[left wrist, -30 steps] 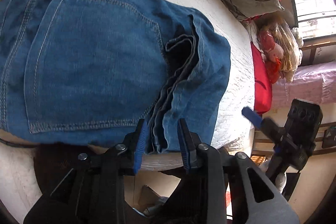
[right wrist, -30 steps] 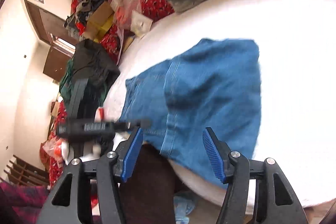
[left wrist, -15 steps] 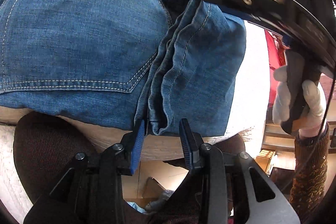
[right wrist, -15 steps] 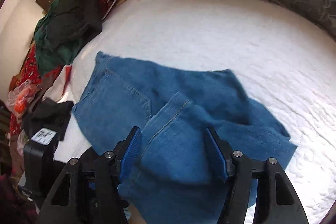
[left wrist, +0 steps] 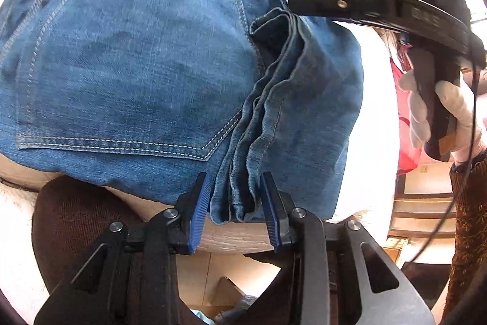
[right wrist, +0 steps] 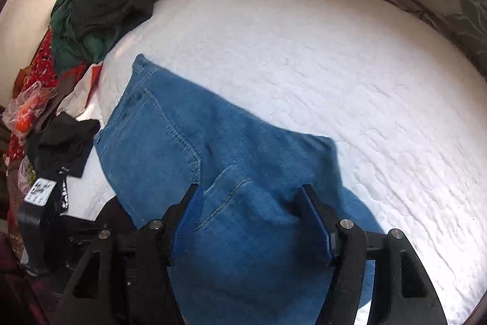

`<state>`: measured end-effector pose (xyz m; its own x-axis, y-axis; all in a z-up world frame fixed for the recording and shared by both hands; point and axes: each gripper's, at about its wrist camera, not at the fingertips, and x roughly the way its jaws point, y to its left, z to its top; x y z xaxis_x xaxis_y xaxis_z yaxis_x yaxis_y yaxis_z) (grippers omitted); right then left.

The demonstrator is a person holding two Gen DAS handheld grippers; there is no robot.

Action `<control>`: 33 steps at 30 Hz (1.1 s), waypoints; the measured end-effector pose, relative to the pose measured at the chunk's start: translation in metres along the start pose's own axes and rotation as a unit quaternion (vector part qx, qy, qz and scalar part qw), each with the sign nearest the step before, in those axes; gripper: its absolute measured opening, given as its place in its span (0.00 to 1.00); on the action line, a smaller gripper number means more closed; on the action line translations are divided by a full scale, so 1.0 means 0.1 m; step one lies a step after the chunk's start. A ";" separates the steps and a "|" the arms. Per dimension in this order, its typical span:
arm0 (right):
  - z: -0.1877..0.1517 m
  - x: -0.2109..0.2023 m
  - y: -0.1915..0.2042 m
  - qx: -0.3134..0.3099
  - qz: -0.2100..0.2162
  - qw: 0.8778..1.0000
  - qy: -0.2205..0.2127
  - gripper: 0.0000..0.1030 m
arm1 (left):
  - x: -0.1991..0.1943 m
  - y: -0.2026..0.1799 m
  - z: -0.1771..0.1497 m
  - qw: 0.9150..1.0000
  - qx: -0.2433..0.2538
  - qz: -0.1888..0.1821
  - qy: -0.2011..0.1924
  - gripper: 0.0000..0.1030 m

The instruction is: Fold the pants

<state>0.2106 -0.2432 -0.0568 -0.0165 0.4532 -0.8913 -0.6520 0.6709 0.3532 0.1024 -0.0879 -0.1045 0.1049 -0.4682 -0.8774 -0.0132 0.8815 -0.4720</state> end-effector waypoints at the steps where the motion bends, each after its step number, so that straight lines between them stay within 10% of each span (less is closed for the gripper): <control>1: -0.05 0.05 0.09 -0.023 0.020 0.999 0.026 0.65 | 0.06 0.02 0.00 1.000 -0.006 -0.004 0.013 0.30; 14: 0.03 0.32 0.53 -0.098 -0.074 0.987 0.101 0.69 | 0.20 -0.12 -0.12 1.000 -0.004 -0.016 0.022 0.43; 19: -0.08 0.42 0.83 -0.181 -0.213 0.952 0.123 0.43 | 0.17 0.00 -0.15 0.999 -0.016 -0.024 0.022 0.43; 23: -0.17 0.18 0.73 -0.157 -0.247 0.952 0.090 0.29 | 0.09 0.09 -0.14 0.999 -0.027 -0.018 0.008 0.38; 28: -0.10 -0.30 0.44 -0.051 -0.213 0.976 -0.013 0.27 | -0.08 0.00 -0.10 0.998 -0.022 0.013 -0.050 0.31; 33: 0.14 -0.01 0.20 0.045 -0.109 0.992 -0.051 0.34 | -0.05 0.15 -0.09 0.998 -0.054 0.022 -0.029 0.31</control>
<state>0.2082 -0.2219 -0.0450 0.1968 0.3451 -0.9177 -0.5606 0.8075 0.1834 0.0927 -0.0730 -0.1081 0.1583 -0.4224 -0.8925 -0.1263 0.8878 -0.4426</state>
